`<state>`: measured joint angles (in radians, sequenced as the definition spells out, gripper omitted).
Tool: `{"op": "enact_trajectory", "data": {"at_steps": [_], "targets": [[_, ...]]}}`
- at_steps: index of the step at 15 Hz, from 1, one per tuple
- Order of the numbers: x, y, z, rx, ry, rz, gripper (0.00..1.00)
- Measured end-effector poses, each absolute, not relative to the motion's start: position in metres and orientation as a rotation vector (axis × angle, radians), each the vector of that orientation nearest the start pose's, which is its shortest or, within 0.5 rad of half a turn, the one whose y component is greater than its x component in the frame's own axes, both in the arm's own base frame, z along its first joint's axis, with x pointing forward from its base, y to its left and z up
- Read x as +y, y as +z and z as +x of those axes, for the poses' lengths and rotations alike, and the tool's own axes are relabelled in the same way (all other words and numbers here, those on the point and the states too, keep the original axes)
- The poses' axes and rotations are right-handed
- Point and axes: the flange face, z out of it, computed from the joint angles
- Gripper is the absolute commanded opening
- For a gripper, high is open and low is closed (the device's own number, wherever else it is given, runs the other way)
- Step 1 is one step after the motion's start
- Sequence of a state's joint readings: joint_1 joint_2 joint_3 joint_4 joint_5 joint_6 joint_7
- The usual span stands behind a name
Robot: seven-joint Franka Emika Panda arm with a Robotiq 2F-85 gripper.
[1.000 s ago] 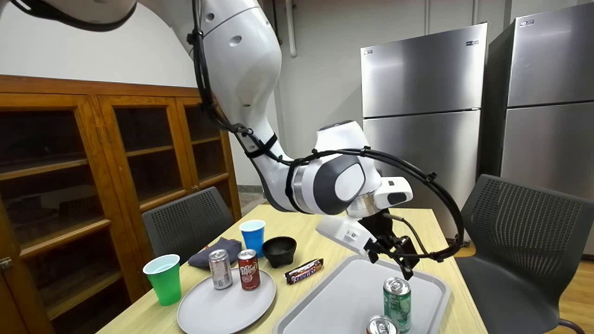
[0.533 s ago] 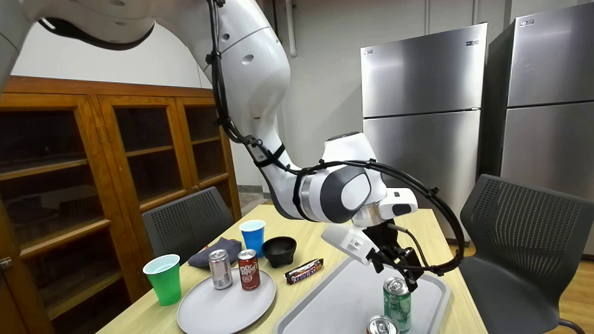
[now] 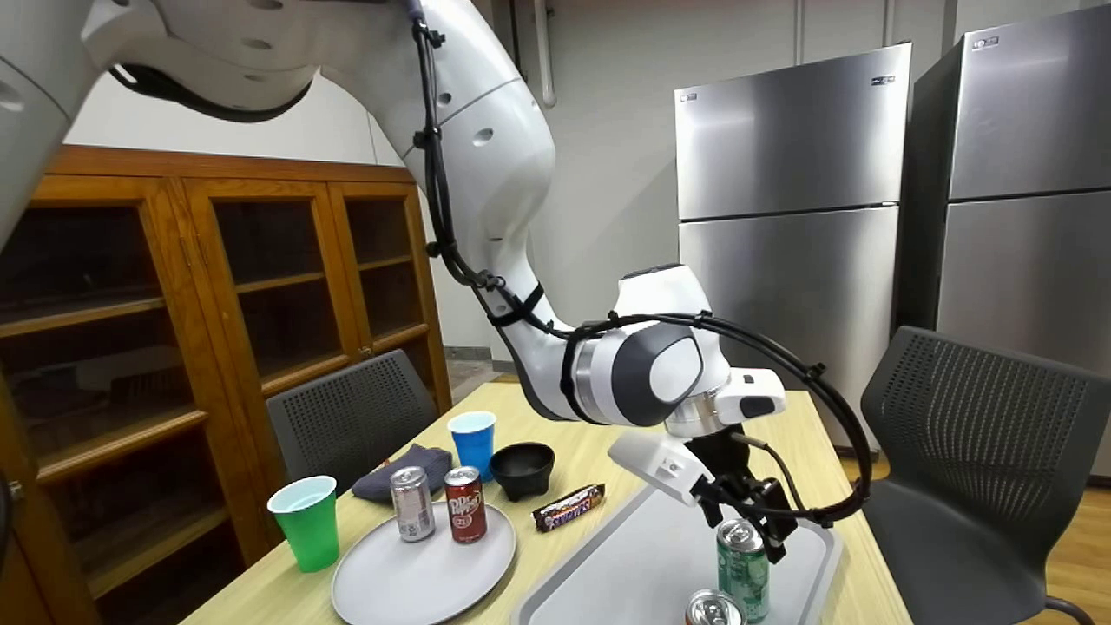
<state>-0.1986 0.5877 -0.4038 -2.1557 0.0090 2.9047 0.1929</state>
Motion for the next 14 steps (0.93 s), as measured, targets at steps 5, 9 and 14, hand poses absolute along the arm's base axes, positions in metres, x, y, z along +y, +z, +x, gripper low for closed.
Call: {"op": "enact_trajectory", "data": {"at_steps": [5, 9, 14], "targets": [[-0.334, 0.157, 0.482, 1.185, -0.243, -3.17, 0.41], [-0.334, 0.159, 0.485, 1.181, -0.249, -3.172, 0.39], [-0.323, 0.164, 0.496, 1.142, -0.278, -3.181, 0.39]]}}
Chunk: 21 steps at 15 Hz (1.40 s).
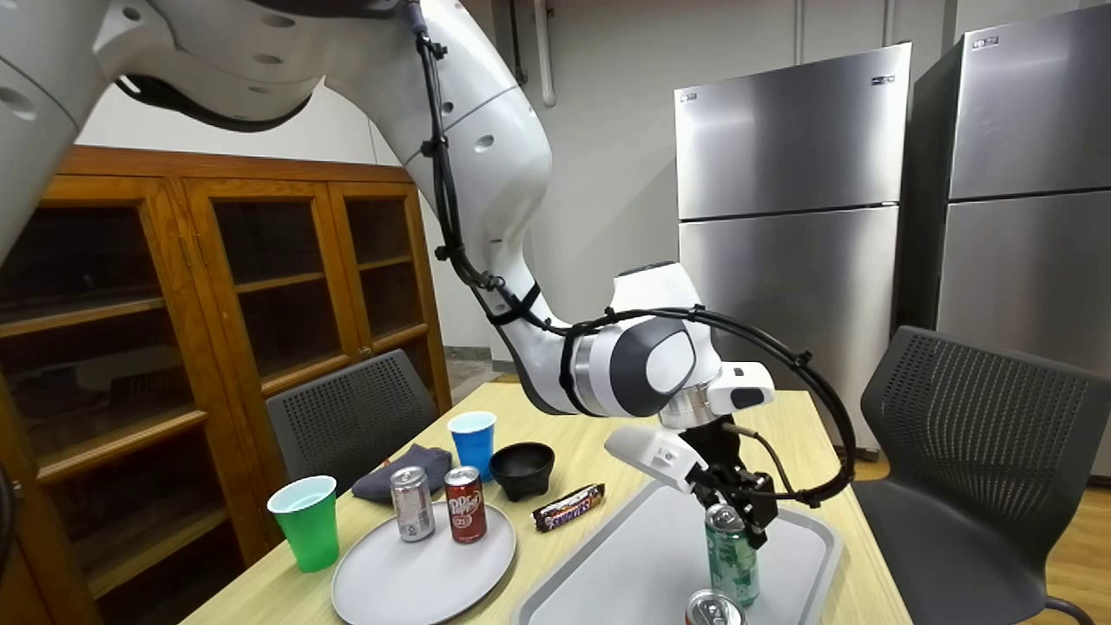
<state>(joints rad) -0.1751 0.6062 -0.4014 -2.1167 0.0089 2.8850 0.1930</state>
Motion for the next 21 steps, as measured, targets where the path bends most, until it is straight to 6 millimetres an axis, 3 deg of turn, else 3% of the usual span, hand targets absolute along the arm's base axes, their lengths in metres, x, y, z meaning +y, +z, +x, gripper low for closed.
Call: {"op": "enact_trajectory", "data": {"at_steps": [5, 11, 21], "targets": [[-0.292, 0.17, 0.516, 1.042, -0.315, -3.203, 0.39], [-0.24, 0.181, 0.529, 0.902, -0.365, -3.213, 0.39], [-0.144, 0.199, 0.506, 0.648, -0.382, -3.194, 0.39]]}}
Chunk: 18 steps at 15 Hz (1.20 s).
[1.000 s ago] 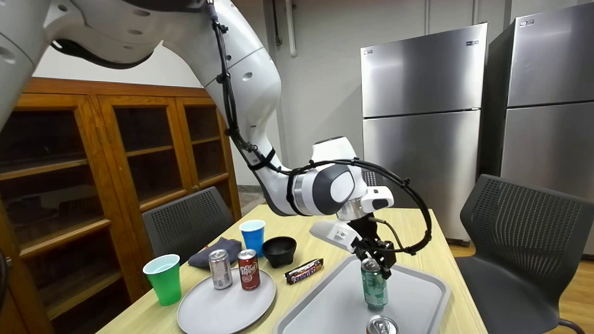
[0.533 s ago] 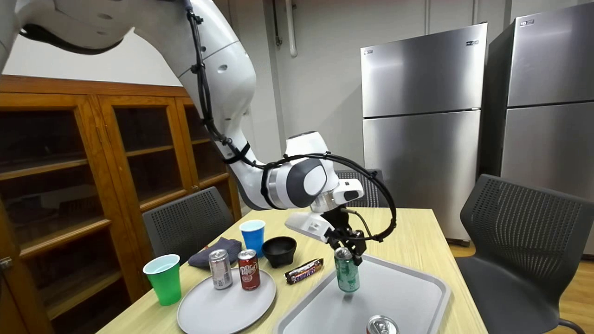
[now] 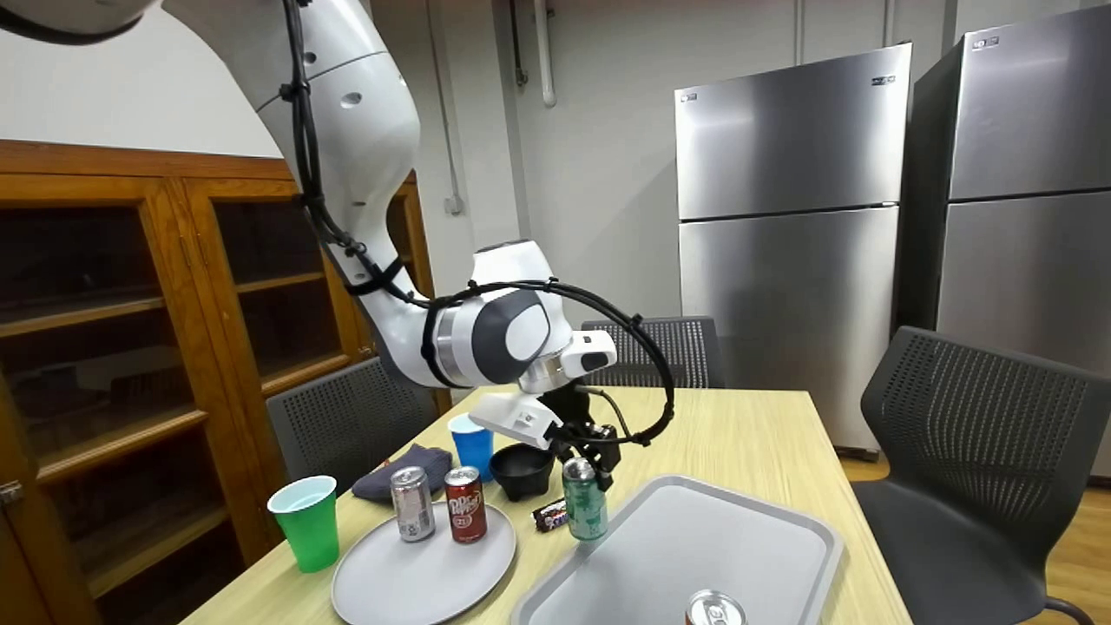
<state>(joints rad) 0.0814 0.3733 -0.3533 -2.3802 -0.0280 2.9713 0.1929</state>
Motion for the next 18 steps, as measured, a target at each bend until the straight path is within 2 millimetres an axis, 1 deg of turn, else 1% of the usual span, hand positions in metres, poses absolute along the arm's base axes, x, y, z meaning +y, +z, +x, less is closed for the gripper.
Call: {"op": "enact_trajectory", "data": {"at_steps": [4, 8, 18], "targets": [[-0.111, 0.2, 0.493, 0.532, -0.359, -3.197, 0.39], [-0.081, 0.199, 0.484, 0.421, -0.335, -3.199, 0.39], [-0.002, 0.196, 0.474, 0.108, -0.3, -3.179, 0.39]]}}
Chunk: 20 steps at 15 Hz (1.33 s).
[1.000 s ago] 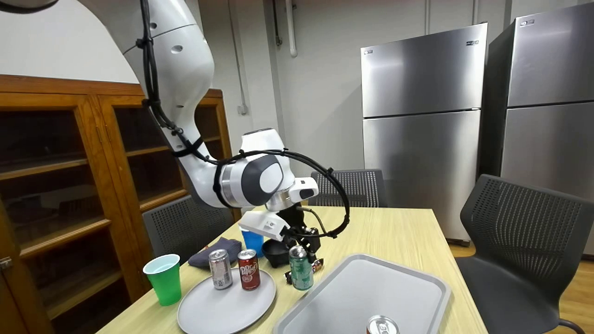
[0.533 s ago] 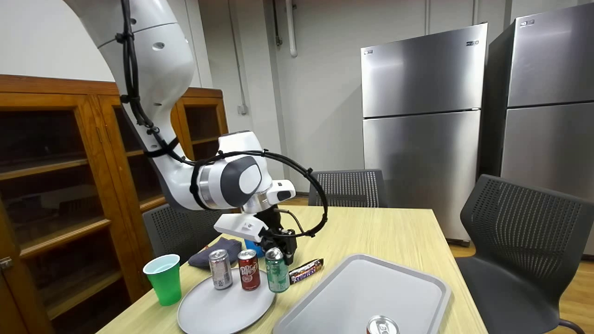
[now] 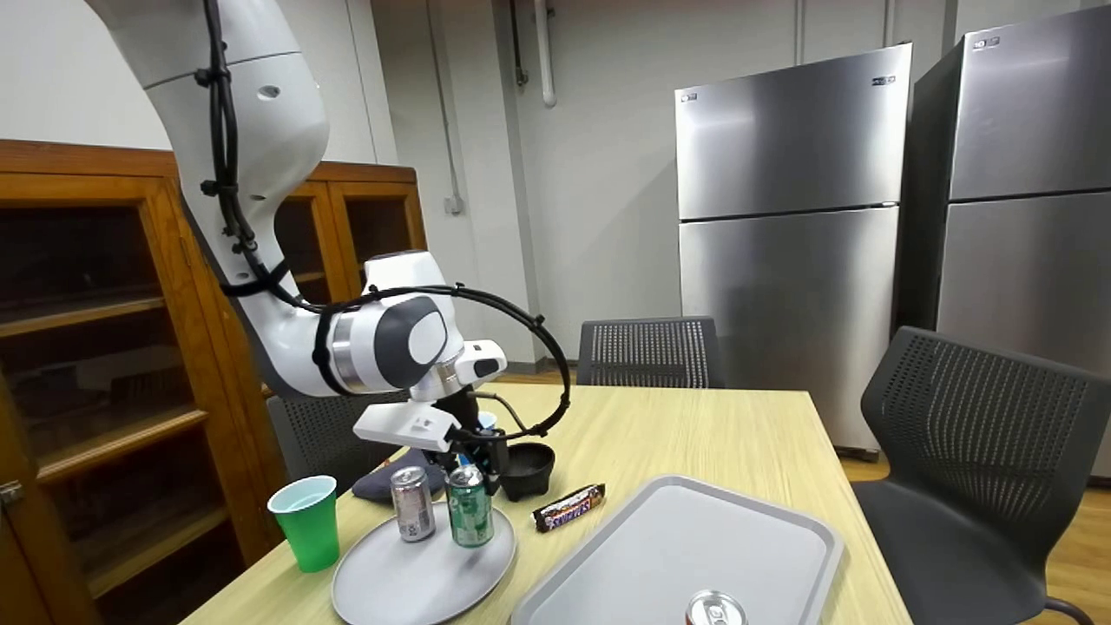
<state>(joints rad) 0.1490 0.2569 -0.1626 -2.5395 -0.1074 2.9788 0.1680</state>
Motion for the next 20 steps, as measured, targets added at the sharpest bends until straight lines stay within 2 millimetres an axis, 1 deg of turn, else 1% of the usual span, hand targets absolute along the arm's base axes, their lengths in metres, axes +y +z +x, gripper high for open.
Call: {"op": "enact_trajectory", "data": {"at_steps": [4, 7, 17, 20], "targets": [[0.027, 0.193, 0.469, -0.043, -0.283, -3.164, 0.39], [0.04, 0.192, 0.464, -0.139, -0.271, -3.15, 0.39], [0.069, 0.189, 0.458, -0.405, -0.252, -3.097, 0.39], [0.075, 0.187, 0.456, -0.466, -0.244, -3.088, 0.39]]}}
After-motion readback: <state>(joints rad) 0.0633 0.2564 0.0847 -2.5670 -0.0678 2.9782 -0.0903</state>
